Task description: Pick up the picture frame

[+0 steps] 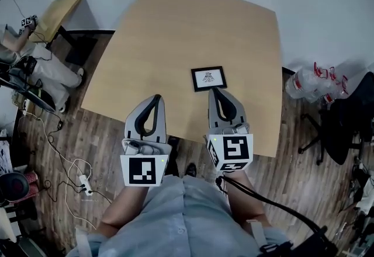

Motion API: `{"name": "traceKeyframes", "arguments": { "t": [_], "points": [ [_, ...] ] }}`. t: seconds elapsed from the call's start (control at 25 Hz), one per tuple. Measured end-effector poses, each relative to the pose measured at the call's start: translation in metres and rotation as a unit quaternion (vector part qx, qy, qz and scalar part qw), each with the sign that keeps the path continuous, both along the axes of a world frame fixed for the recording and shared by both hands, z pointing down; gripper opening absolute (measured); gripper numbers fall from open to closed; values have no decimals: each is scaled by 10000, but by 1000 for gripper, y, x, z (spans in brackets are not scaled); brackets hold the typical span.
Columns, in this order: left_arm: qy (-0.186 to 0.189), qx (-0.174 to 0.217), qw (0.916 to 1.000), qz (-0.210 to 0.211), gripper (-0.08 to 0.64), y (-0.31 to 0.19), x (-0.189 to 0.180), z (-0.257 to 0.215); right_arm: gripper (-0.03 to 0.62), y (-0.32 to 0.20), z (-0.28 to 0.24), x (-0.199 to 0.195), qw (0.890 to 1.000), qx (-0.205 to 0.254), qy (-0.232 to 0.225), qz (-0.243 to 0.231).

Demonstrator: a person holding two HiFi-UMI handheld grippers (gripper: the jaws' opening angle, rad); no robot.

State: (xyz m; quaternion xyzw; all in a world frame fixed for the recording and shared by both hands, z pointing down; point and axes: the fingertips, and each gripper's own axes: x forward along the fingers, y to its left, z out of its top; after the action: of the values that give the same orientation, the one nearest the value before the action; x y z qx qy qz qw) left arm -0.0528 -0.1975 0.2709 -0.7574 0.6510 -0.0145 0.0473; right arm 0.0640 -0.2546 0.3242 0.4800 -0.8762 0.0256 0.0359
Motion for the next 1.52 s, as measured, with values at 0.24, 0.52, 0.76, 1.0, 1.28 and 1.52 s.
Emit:
{"name": "traceKeyframes", "arguments": {
  "t": [0.24,0.52,0.76,1.0,1.28,1.52],
  "points": [
    [95,-138,9999,-20,2,-48,-21,17,2,-51,20,-14,9997,-197,103,71],
    [262,-430,9987,58,2,-86,-45,22,2,-85,29,-36,9989,-381,268,72],
    [320,-757,9965,152,1,-110,-60,36,5,-102,62,-47,9959,-778,450,105],
    [358,-1133,9924,311,2,-121,-60,57,21,-99,102,-51,9891,-1336,617,56],
    [376,-1537,9867,363,2,-128,-62,81,100,-90,151,-55,9762,-2014,803,-55],
    [376,-1750,9833,334,2,-131,-82,99,104,-81,190,-71,9611,-2563,1022,-96]
  ]
}}
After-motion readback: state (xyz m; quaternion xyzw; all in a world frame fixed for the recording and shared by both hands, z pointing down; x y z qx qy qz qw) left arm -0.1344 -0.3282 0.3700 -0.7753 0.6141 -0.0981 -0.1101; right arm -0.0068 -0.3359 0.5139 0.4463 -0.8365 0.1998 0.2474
